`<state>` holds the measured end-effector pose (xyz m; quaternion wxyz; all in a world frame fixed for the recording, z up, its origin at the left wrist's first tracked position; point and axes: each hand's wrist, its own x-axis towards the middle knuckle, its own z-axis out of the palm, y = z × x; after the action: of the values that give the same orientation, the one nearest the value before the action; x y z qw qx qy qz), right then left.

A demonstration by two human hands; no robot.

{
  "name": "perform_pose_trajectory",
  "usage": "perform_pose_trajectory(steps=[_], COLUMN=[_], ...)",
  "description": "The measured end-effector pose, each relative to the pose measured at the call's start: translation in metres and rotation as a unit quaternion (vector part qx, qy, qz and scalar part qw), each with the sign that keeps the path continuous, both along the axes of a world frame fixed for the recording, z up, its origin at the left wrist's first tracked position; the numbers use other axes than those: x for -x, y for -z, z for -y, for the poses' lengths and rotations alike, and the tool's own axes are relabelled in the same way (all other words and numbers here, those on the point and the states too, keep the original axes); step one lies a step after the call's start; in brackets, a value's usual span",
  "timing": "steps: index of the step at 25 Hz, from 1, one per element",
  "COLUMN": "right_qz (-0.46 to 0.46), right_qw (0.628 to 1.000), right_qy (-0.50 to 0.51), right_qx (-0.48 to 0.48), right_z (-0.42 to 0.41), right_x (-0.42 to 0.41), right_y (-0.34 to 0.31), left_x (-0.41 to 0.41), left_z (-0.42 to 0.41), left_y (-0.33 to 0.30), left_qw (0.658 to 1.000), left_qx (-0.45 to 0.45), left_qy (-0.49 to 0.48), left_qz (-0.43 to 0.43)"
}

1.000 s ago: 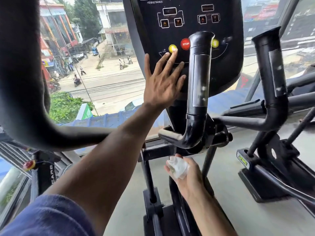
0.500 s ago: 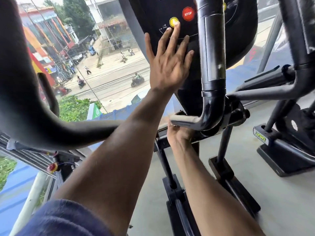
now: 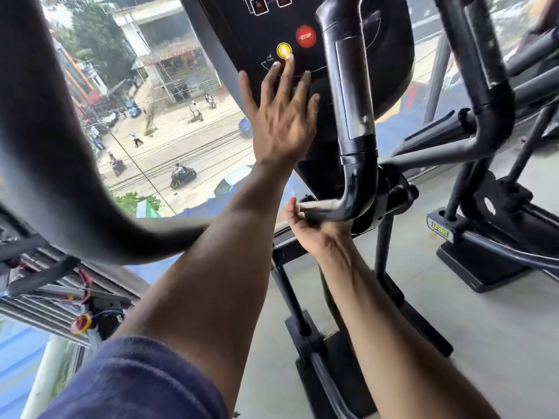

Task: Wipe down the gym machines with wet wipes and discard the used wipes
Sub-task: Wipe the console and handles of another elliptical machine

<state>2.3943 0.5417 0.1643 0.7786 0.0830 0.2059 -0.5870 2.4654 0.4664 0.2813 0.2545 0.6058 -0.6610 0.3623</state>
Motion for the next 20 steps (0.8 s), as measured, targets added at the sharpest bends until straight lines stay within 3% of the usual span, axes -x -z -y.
perform_pose_trajectory(steps=[10,13,16,17,18,19,20], right_qz=[-0.024,-0.057,-0.129,-0.208,-0.322,-0.458,-0.587], right_qw=[0.992,0.991,0.985,0.965,0.919,0.832,0.708], right_qy=[-0.083,-0.072,0.006,0.067,0.145,0.225,0.296], right_qx=[0.093,0.101,0.117,0.142,0.177,0.215,0.259], right_z=[-0.081,-0.101,-0.121,-0.126,-0.131,-0.133,-0.134], right_x=[0.069,0.075,0.076,0.077,0.077,0.081,0.086], right_y=[-0.056,-0.071,-0.068,-0.061,-0.054,-0.048,-0.044], left_x=[0.003,0.001,0.001,0.002,0.001,0.001,0.001], left_z=[-0.01,-0.007,-0.007,-0.007,-0.007,-0.006,-0.006], left_y=[-0.005,-0.004,-0.004,-0.004,-0.003,-0.003,-0.002], left_qw=[0.999,0.998,0.997,0.997,0.996,0.996,0.995], left_qx=[-0.041,-0.038,-0.045,-0.047,-0.046,-0.042,-0.039], left_qy=[0.018,0.033,0.042,0.045,0.052,0.061,0.067], left_qz=[-0.022,-0.034,-0.04,-0.042,-0.049,-0.057,-0.062])
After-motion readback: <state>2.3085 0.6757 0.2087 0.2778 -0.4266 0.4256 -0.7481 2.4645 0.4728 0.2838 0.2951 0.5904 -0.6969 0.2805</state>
